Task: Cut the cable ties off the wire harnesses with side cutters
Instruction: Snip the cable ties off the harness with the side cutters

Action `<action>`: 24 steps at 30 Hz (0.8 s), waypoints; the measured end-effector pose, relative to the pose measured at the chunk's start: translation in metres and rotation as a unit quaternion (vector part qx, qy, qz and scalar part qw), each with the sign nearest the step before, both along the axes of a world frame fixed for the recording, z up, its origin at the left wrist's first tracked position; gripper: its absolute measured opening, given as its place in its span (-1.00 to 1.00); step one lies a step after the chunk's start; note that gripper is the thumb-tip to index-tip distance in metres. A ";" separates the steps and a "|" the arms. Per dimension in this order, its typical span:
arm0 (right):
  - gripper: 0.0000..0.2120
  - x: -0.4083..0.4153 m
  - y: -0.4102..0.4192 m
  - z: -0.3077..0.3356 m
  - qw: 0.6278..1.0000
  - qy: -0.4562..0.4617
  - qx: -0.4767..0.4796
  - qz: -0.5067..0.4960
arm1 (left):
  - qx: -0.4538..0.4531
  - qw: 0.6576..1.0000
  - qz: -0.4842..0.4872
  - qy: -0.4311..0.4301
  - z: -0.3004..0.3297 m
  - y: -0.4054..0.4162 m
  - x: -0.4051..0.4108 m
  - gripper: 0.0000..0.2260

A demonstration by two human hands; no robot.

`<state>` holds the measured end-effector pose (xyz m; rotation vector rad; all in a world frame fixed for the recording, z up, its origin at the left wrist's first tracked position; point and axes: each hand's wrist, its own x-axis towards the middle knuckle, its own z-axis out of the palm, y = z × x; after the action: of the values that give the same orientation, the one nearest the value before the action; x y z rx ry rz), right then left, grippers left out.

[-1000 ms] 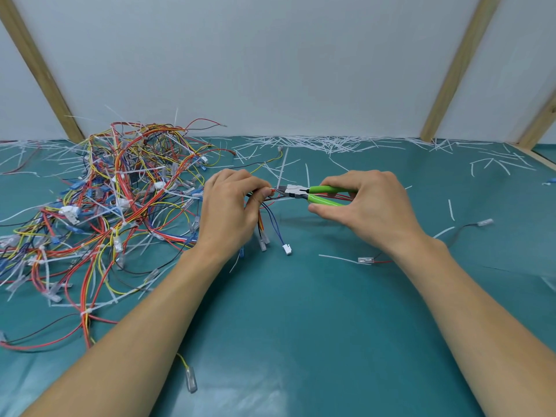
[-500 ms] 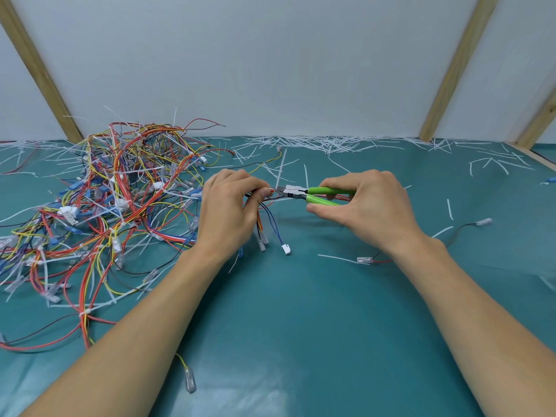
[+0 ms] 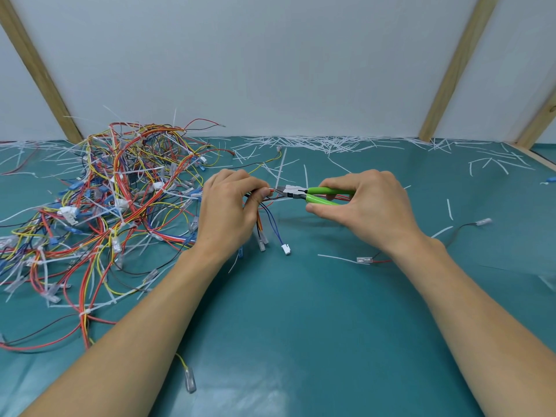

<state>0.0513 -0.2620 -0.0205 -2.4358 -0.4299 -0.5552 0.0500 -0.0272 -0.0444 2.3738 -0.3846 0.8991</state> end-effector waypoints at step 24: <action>-0.62 0.006 0.004 -0.004 0.992 0.022 0.084 -0.095 | -0.008 1.000 -0.007 -0.006 0.001 0.000 -0.001 -0.93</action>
<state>0.0577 -0.2582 -0.0250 -2.3338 -0.1277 -0.5902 0.0493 -0.0277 -0.0438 2.3504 -0.3966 0.9061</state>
